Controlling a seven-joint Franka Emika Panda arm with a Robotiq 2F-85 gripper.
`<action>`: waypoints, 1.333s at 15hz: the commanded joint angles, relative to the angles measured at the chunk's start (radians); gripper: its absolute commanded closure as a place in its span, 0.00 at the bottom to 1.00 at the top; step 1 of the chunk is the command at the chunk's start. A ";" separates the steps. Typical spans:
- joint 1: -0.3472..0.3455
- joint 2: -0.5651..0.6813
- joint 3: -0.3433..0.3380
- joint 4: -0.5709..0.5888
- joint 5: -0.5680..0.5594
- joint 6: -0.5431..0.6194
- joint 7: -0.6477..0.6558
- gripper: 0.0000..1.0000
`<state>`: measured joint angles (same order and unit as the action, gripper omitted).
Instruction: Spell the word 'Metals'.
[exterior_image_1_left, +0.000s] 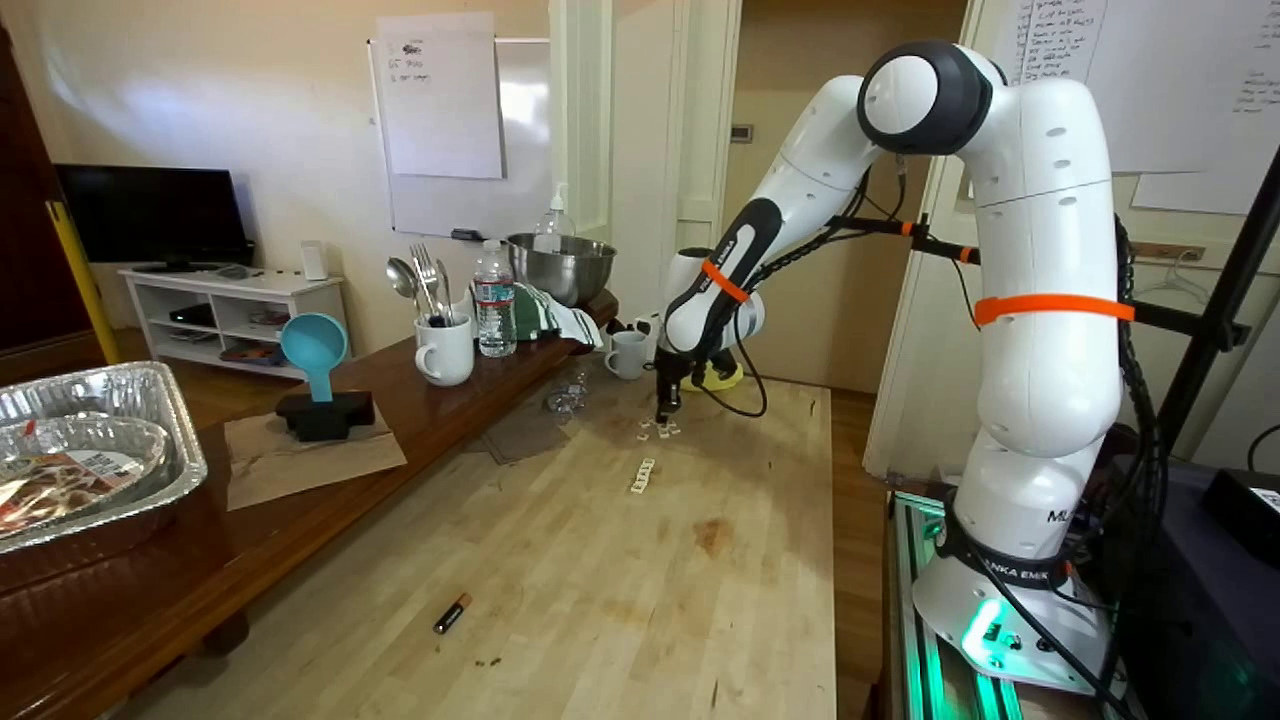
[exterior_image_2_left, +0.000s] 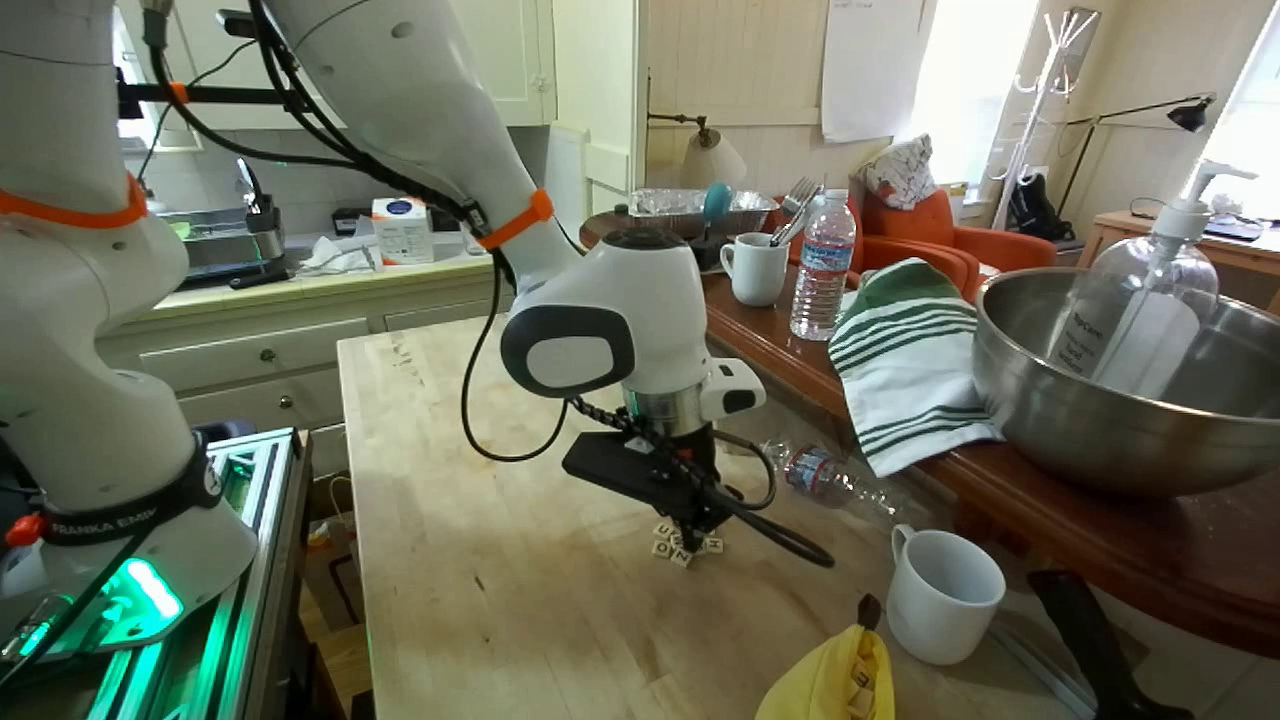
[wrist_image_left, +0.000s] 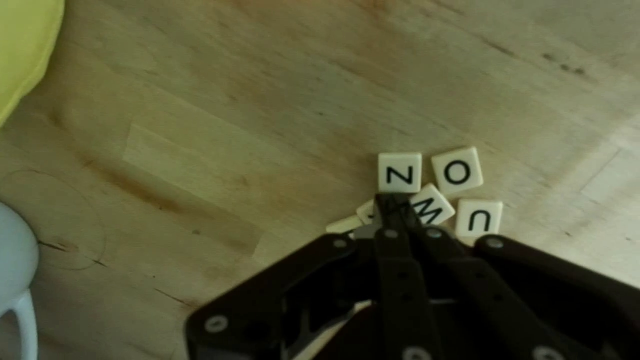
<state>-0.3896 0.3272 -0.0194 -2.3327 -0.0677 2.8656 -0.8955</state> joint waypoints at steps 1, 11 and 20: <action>-0.024 -0.031 0.028 -0.023 0.036 -0.036 -0.068 1.00; -0.007 -0.034 0.014 -0.026 0.047 -0.045 -0.130 1.00; 0.030 -0.004 -0.015 -0.007 0.039 -0.057 -0.078 1.00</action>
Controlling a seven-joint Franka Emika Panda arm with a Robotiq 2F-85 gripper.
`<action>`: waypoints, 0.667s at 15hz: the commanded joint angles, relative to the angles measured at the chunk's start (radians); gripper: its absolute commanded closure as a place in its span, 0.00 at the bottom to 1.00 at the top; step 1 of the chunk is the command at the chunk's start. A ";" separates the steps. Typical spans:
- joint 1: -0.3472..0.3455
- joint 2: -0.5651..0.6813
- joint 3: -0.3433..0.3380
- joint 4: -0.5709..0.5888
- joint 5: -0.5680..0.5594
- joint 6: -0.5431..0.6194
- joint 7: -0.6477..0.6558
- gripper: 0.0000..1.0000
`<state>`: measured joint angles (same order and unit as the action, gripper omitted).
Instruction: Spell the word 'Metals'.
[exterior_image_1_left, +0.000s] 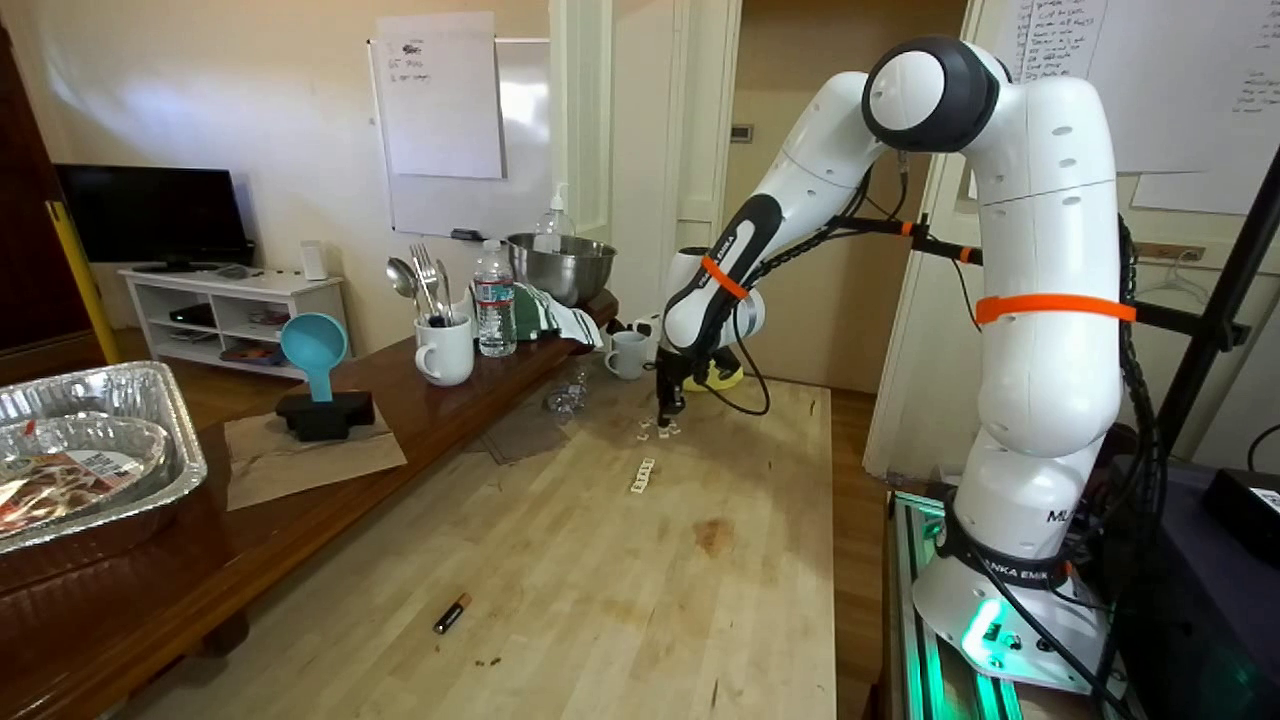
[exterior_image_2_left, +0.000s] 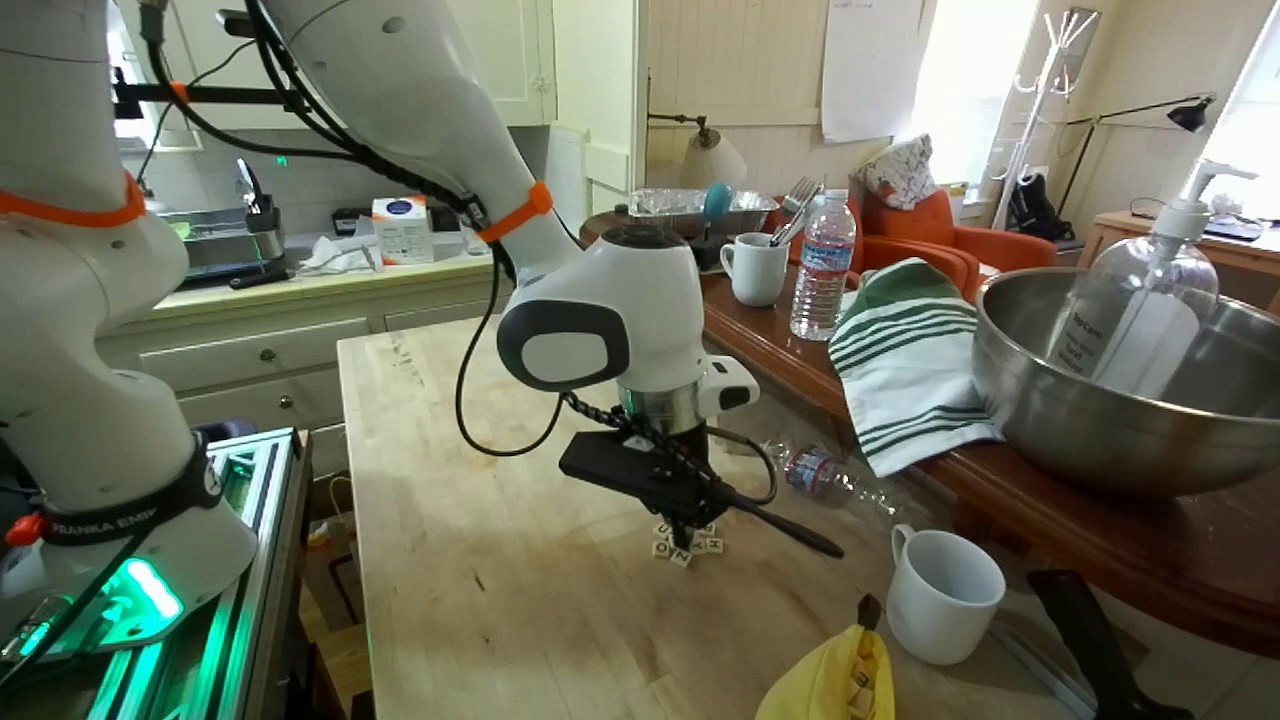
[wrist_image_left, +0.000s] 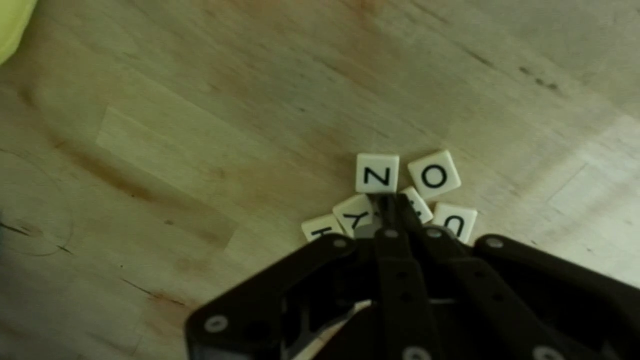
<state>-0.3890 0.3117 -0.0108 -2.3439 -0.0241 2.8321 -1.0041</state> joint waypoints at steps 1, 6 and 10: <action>0.037 0.015 -0.029 0.006 -0.009 -0.021 0.045 1.00; 0.116 0.048 -0.083 0.032 -0.041 0.013 0.251 1.00; 0.168 0.076 -0.117 0.066 -0.087 0.018 0.425 1.00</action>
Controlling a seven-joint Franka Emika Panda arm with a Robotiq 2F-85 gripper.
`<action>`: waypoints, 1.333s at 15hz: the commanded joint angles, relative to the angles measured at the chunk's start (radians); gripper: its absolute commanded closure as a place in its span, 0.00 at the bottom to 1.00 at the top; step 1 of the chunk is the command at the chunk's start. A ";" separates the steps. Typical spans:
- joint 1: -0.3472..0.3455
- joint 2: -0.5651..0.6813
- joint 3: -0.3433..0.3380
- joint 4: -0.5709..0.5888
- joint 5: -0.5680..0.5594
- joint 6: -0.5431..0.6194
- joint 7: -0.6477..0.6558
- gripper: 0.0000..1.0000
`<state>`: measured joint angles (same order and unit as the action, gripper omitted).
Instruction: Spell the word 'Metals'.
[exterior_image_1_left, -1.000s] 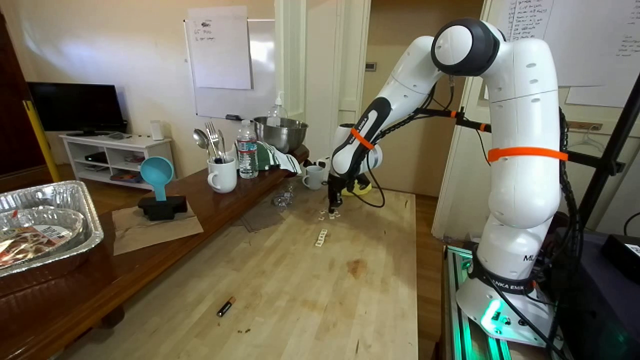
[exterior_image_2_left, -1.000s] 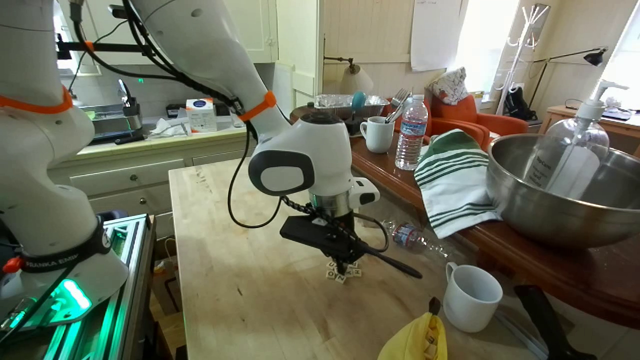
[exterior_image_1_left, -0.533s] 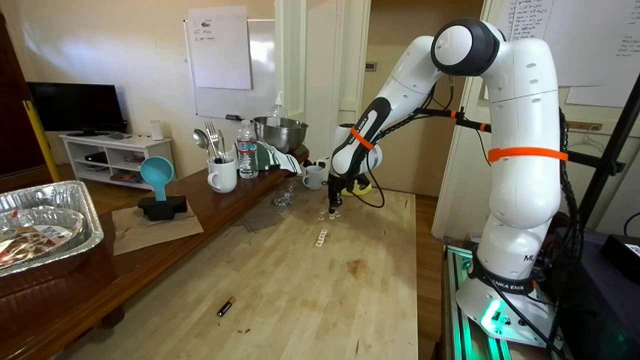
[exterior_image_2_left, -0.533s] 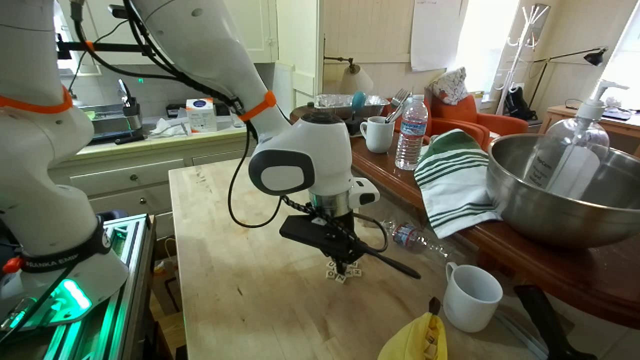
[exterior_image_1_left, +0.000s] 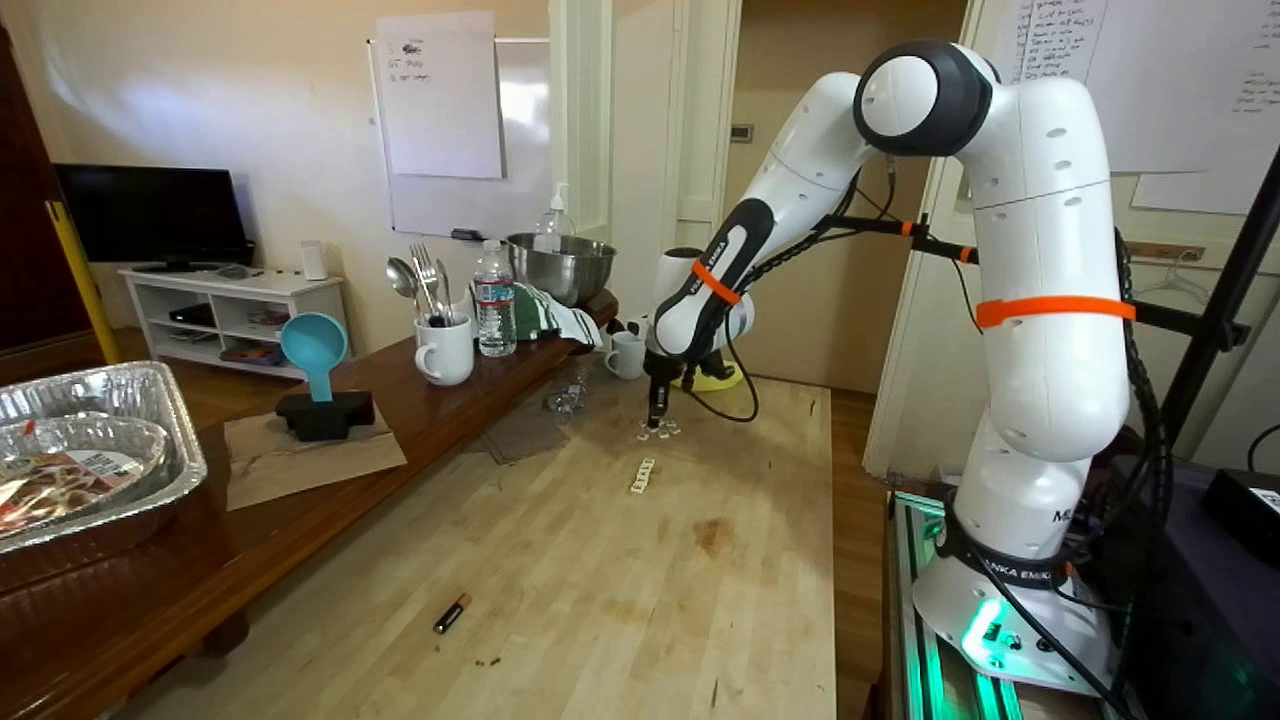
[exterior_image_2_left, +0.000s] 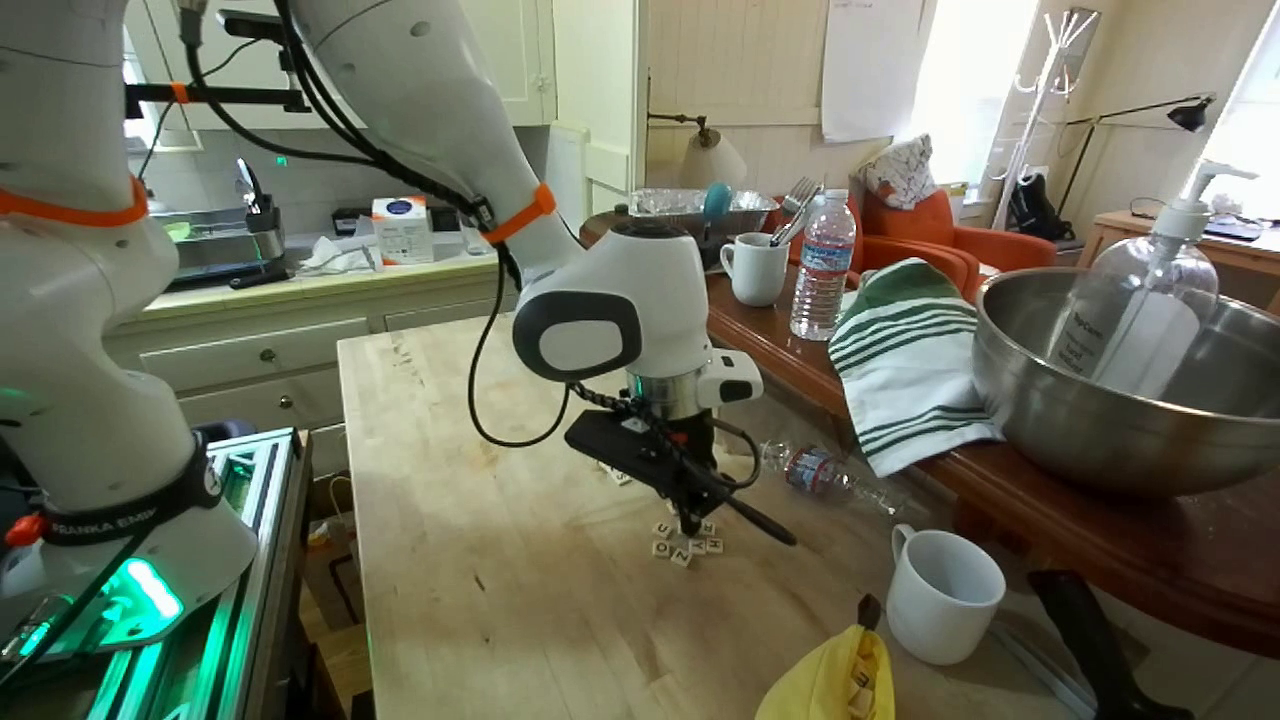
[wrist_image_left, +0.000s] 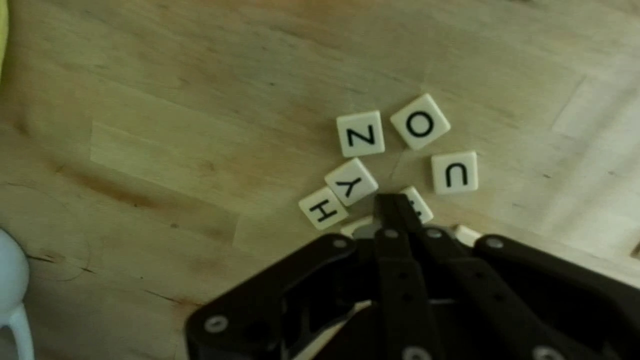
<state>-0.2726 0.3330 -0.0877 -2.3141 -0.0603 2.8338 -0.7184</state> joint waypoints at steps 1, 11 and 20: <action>0.064 0.062 -0.050 0.046 -0.065 0.017 0.188 1.00; 0.179 0.095 -0.120 0.099 -0.150 -0.035 0.574 1.00; 0.252 0.083 -0.127 0.106 -0.117 -0.118 0.839 1.00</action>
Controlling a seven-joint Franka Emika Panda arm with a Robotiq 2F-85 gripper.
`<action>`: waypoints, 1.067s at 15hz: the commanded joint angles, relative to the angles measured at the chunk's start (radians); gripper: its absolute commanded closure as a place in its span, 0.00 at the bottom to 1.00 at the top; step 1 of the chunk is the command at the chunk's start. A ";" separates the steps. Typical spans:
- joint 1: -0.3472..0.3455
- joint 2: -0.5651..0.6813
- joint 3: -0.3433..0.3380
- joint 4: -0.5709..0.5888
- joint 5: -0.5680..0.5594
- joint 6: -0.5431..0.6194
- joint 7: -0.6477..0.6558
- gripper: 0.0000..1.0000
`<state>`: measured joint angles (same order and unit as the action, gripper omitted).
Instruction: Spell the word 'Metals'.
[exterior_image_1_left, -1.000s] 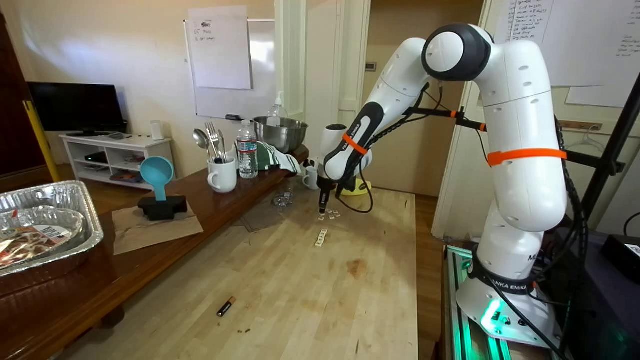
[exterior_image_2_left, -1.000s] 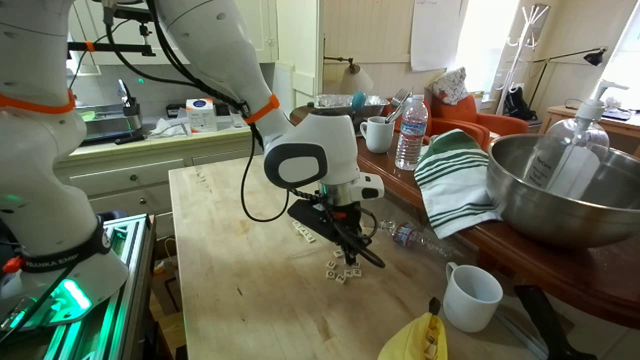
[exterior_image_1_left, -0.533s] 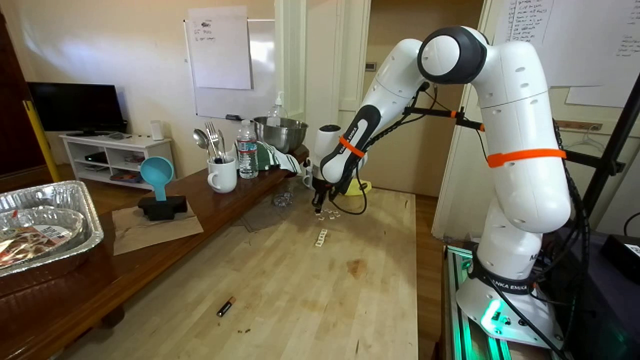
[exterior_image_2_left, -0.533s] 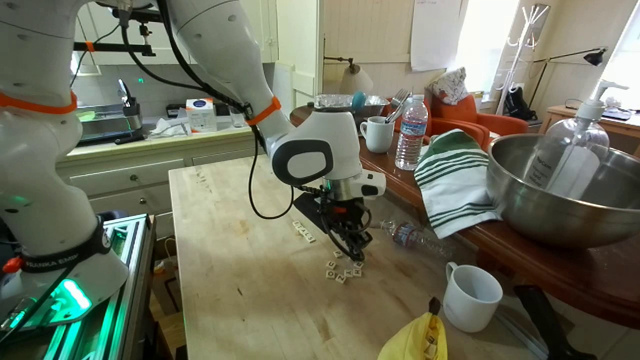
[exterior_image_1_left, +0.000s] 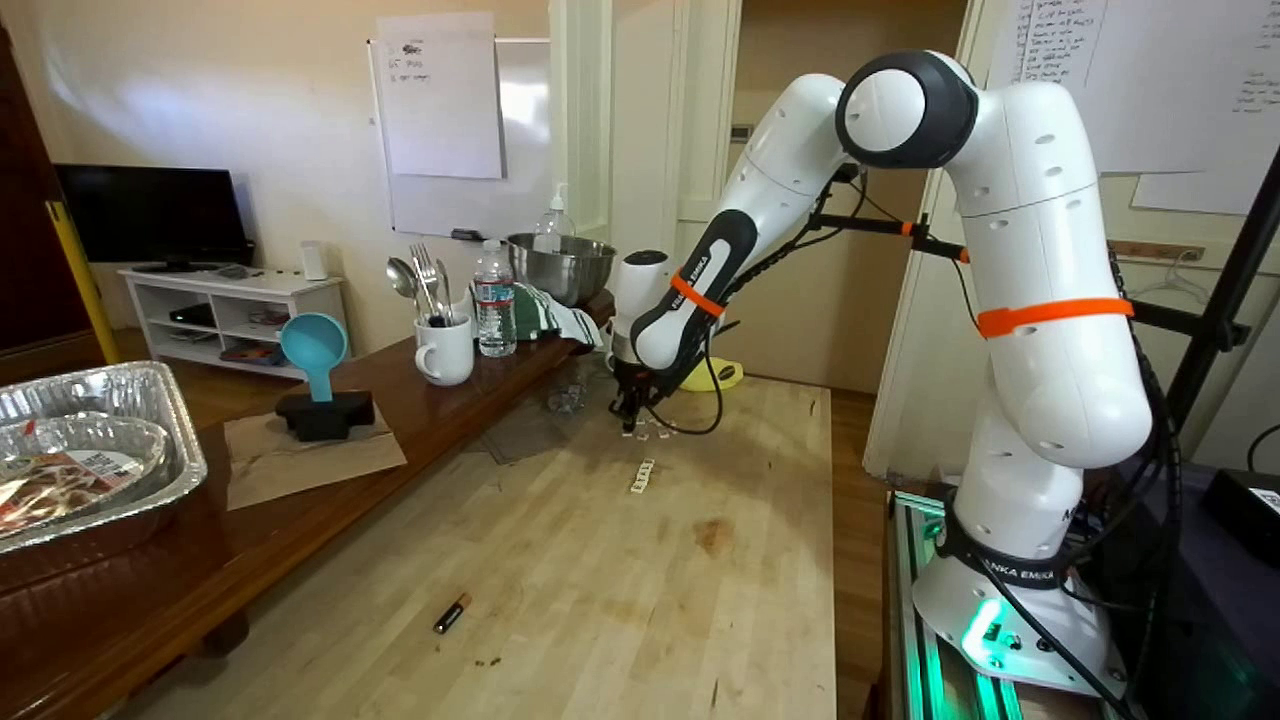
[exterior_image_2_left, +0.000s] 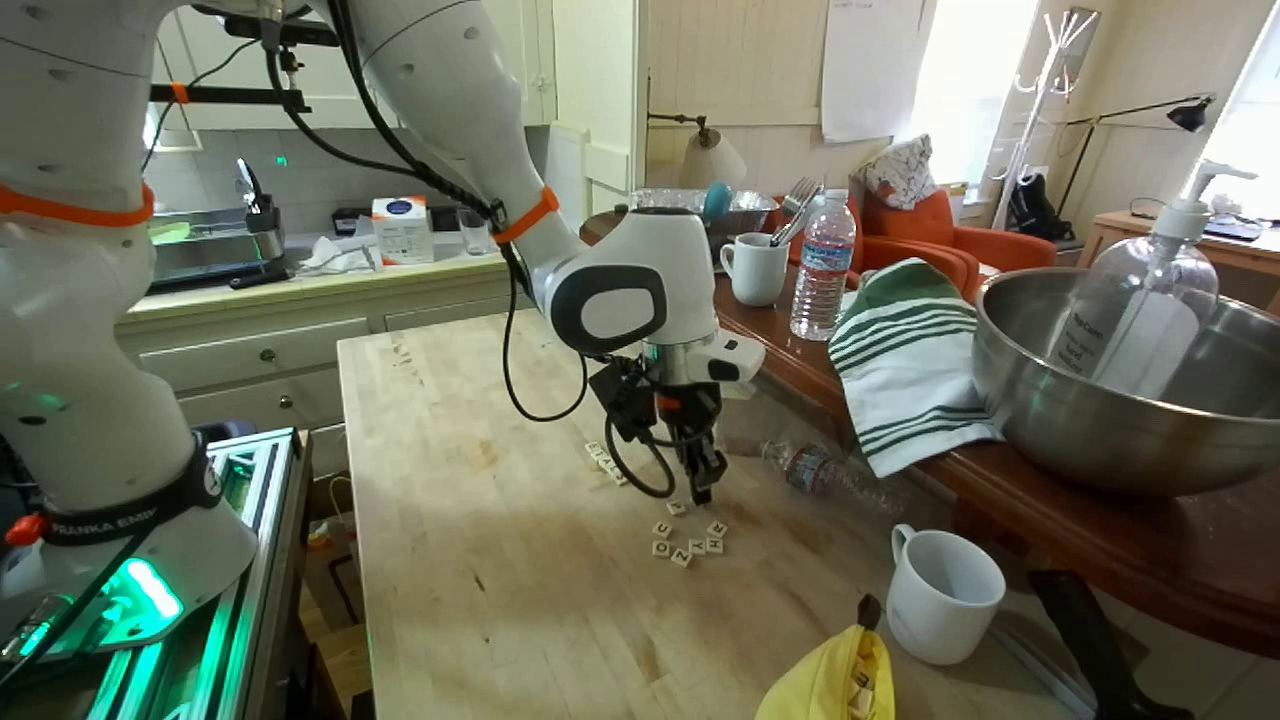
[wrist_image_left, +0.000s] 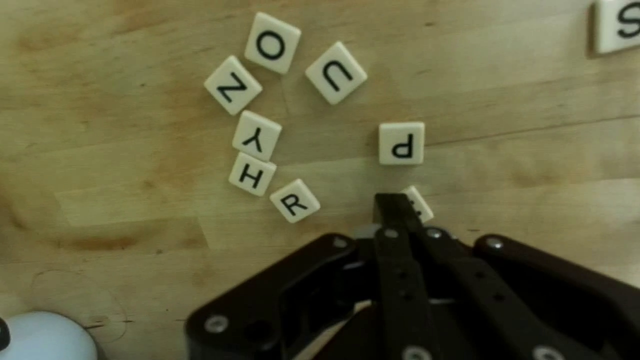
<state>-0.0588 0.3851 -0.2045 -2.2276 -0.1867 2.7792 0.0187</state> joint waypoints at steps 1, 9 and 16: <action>0.050 0.035 -0.015 0.027 0.007 -0.082 0.139 1.00; 0.102 0.022 -0.005 0.042 0.005 -0.207 0.358 1.00; 0.161 -0.013 -0.003 -0.001 0.020 -0.224 0.555 1.00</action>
<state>0.0598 0.3772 -0.2064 -2.1874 -0.1807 2.5816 0.4676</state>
